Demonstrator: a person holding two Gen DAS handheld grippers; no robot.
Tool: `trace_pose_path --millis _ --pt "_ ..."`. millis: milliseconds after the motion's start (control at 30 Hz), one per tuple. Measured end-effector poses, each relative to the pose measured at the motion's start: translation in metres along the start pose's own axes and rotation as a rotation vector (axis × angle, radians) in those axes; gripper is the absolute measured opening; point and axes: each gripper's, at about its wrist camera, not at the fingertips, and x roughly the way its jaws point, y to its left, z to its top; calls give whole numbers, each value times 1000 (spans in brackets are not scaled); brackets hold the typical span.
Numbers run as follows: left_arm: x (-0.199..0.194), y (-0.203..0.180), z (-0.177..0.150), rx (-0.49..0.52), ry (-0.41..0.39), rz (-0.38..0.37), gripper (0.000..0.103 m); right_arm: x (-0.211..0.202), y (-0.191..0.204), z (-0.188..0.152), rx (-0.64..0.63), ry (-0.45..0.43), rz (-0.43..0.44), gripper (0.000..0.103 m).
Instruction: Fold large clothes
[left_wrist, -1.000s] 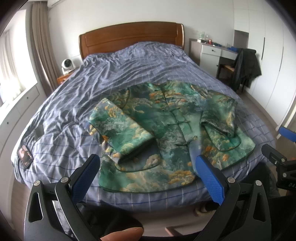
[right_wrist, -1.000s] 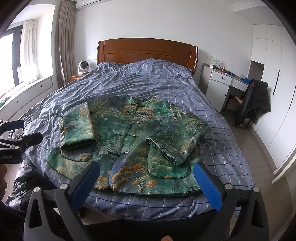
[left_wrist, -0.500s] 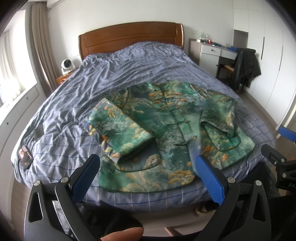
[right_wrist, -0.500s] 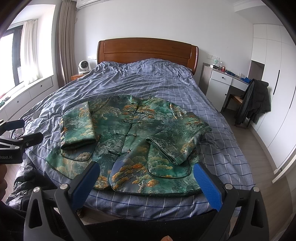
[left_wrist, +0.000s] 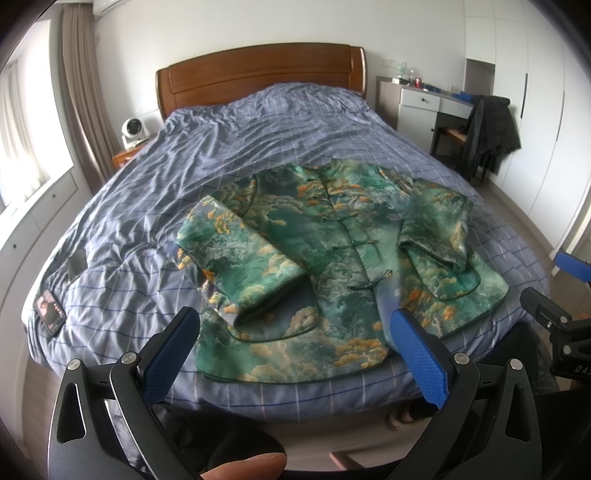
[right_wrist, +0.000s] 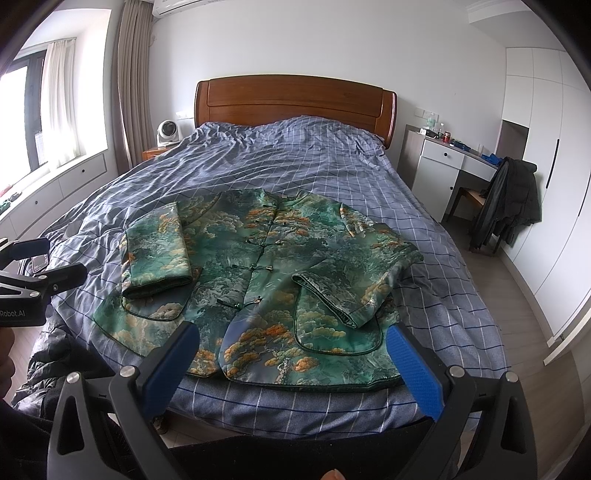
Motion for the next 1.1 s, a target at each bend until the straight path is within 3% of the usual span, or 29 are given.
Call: trace_pose_path --millis 1100 --pt "-1 -1 -1 2 1 1 103 1 0 0 -1 3 1 103"
